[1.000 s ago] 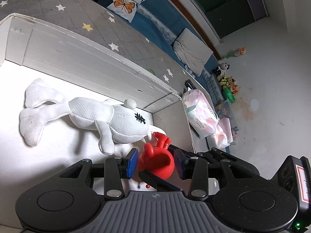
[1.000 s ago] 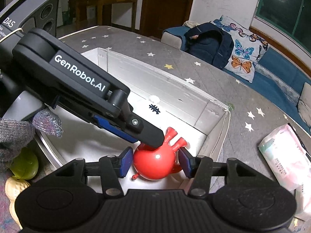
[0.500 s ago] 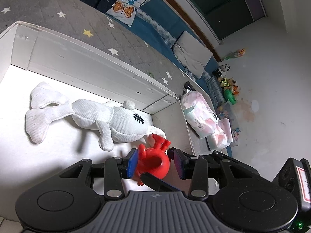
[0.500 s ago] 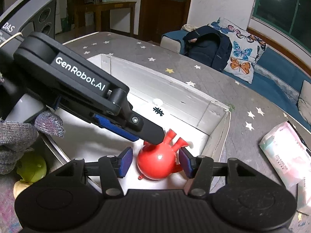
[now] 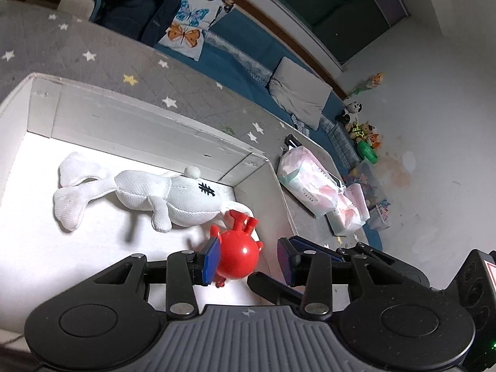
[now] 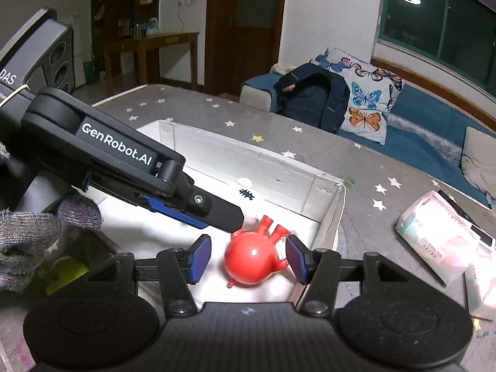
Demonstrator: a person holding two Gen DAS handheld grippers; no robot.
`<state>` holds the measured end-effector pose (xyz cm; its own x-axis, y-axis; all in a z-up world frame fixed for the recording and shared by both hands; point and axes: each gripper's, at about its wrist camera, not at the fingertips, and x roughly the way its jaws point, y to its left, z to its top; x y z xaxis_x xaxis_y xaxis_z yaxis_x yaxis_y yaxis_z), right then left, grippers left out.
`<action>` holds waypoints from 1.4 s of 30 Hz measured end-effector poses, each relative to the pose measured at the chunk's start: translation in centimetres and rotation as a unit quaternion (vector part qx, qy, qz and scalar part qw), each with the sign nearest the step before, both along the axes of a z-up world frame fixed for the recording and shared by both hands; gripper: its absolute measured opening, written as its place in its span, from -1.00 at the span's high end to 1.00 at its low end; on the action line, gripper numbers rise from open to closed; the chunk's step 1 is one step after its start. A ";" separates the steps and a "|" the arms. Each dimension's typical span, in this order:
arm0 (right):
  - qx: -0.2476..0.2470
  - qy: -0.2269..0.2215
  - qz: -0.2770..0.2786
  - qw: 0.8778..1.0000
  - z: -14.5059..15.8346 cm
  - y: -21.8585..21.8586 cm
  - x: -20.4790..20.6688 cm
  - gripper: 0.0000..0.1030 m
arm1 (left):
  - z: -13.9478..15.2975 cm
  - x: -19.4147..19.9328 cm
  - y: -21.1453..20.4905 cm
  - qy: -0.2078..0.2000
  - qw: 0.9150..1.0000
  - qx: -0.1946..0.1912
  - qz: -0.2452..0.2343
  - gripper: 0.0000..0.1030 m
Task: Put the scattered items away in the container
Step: 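Move the right tool back toward the tan peanut toy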
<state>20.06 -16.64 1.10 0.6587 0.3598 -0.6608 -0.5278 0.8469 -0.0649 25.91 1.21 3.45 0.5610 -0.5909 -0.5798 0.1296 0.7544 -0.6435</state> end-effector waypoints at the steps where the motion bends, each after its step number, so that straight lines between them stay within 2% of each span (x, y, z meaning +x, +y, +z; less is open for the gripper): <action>1: 0.004 -0.003 -0.002 1.000 0.1 -0.1 -0.4 -0.14 | 0.2 -0.3 -0.1 -0.004 1.000 0.002 -0.001 0.17; 2: 0.006 -0.006 -0.004 1.000 0.3 -0.1 -0.8 -0.20 | 0.5 -0.7 -0.1 -0.008 1.000 0.005 -0.001 0.17; 11: 0.024 -0.054 -0.032 0.998 1.3 -1.2 -5.7 -0.33 | 2.2 -4.7 -0.2 -0.044 0.999 0.022 -0.006 0.17; 13: 0.029 -0.062 -0.037 0.997 1.4 -1.4 -6.9 -0.46 | 2.5 -5.6 -0.2 -0.052 0.998 0.025 -0.007 0.17; 16: 0.032 -0.078 -0.042 0.995 1.5 -1.7 -8.6 -0.50 | 2.9 -7.0 -0.4 -0.063 0.997 0.033 -0.011 0.17; 17: 0.036 -0.084 -0.044 0.995 1.6 -1.8 -9.3 -0.62 | 3.0 -7.4 -0.4 -0.066 0.997 0.037 -0.013 0.17; 18: 0.040 -0.089 -0.045 0.994 1.7 -1.9 -9.9 -0.65 | 3.0 -7.8 -0.5 -0.069 0.997 0.039 -0.013 0.17; 22: 0.057 -0.098 -0.050 0.992 1.8 -2.4 -11.7 -0.66 | 3.1 -9.6 -0.4 -0.075 0.996 0.037 -0.016 0.17; 26: 0.072 -0.108 -0.058 0.990 1.7 -2.7 -13.2 -0.92 | 3.0 -11.2 0.2 -0.079 0.996 0.034 -0.012 0.17; 29: 0.076 -0.114 -0.056 0.989 1.7 -2.6 -14.2 -1.00 | 3.1 -12.2 0.8 -0.083 0.996 0.032 -0.008 0.17; 39: 0.094 -0.138 -0.030 0.986 1.2 -1.5 -16.3 -1.00 | 2.4 -14.9 2.6 -0.082 0.996 0.041 0.006 0.17; 42: 0.104 -0.123 -0.008 0.987 0.9 -1.0 -16.5 -1.00 | 2.0 -15.5 3.0 -0.081 0.995 0.053 0.010 0.17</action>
<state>3.56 -17.68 2.00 0.7970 0.4591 -0.3926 -0.5037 0.8638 -0.0124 10.38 4.19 5.50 0.6638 -0.5183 -0.5392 0.2094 0.8209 -0.5313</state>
